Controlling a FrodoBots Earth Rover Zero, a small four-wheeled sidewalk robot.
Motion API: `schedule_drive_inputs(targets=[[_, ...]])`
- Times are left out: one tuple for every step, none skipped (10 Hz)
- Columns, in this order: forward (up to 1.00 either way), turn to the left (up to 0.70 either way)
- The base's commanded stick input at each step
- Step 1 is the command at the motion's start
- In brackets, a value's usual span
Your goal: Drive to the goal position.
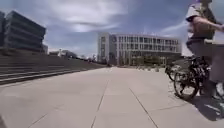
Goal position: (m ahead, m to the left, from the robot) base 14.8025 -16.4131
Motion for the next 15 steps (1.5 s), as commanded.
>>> schedule_drive_inputs(targets=[[0.6, -0.01], [0.6, -0.03], [0.6, -0.05], [0.6, -0.09], [0.6, -0.1], [0.6, 0.0], [0.6, 0.0], [0.6, 0.0], [0.6, 0.0], [0.6, 0.0], [0.6, 0.0], [0.6, 0.0], [0.6, -0.01], [0.6, -0.04], [0.6, -0.07]])
